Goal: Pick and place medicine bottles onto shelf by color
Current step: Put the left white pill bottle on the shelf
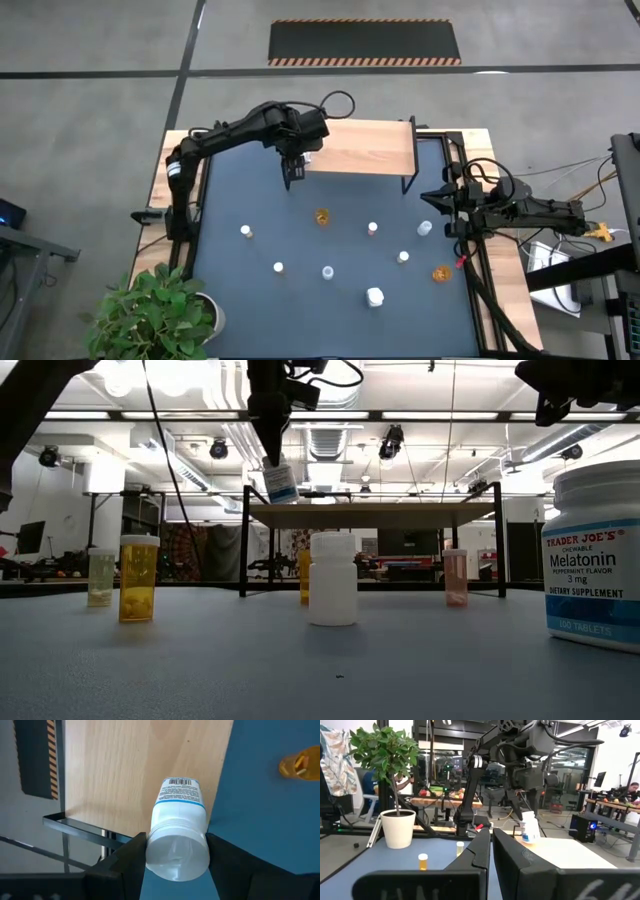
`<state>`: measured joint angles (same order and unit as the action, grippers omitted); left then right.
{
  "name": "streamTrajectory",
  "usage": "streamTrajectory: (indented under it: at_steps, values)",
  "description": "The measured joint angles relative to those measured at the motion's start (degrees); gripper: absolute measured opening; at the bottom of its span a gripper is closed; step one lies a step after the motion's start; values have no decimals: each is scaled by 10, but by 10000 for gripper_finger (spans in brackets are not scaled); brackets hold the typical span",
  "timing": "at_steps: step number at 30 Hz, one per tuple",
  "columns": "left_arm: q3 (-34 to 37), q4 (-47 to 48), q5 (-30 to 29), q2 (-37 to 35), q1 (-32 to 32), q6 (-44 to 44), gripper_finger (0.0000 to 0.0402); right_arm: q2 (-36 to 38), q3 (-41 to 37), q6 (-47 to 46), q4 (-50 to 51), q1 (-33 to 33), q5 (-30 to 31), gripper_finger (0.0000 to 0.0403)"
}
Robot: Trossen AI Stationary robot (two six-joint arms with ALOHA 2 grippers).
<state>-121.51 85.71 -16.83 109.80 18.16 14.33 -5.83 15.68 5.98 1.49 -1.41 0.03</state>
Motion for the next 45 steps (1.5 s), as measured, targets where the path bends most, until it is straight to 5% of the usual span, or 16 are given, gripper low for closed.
streamTrajectory:
  at_steps: [37,45]
  values:
    - [-28,-12,0,-11,-26,25,201,0,0,0,13,0,0,13]
    - [12,-12,20,-17,-83,26,129,0,0,-8,22,0,0,13]
